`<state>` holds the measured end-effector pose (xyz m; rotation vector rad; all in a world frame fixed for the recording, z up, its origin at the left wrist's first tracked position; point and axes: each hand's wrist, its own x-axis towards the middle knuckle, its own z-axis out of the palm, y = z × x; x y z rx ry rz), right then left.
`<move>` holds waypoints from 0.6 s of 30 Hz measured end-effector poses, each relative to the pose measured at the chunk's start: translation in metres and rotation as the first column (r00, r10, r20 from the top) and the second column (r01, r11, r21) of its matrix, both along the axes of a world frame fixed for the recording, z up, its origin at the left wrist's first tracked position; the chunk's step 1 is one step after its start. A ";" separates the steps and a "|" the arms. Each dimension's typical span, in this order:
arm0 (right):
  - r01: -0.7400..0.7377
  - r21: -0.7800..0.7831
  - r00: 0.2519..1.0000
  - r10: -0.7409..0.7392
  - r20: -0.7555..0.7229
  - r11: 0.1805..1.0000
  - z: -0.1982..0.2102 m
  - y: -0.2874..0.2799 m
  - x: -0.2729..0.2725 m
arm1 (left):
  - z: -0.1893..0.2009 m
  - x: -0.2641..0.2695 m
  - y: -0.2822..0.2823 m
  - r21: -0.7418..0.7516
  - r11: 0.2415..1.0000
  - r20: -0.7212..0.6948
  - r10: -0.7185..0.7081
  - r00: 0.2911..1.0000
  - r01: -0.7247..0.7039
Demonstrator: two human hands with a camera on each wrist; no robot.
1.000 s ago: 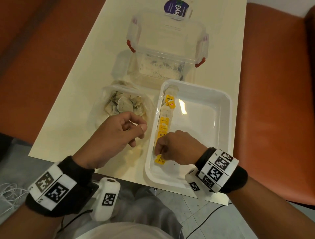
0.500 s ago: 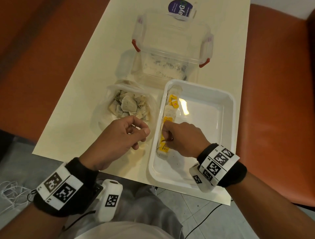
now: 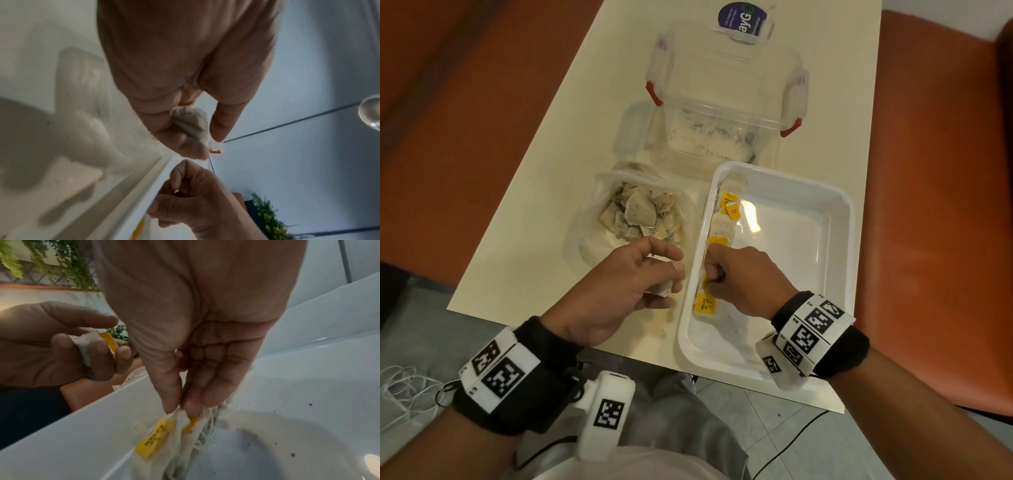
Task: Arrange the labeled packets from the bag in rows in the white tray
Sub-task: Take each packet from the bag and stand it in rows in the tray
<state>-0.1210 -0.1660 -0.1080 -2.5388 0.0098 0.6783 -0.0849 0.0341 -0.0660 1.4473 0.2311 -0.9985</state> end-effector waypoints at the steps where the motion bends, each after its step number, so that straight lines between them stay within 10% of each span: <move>1: 0.002 0.002 1.000 -0.002 0.009 1.000 0.000 -0.001 0.000 | 0.000 0.000 0.000 -0.042 0.999 -0.041 0.027 0.999 -0.029; 11: 0.141 0.029 0.990 -0.141 0.004 0.990 0.013 -0.016 -0.010 | -0.004 0.002 -0.002 -0.158 0.975 -0.143 0.137 0.980 -0.159; 18: 0.320 0.481 0.945 -0.313 -0.098 0.816 0.043 -0.010 -0.022 | -0.005 -0.009 -0.013 -0.188 0.982 -0.055 -0.042 0.998 0.031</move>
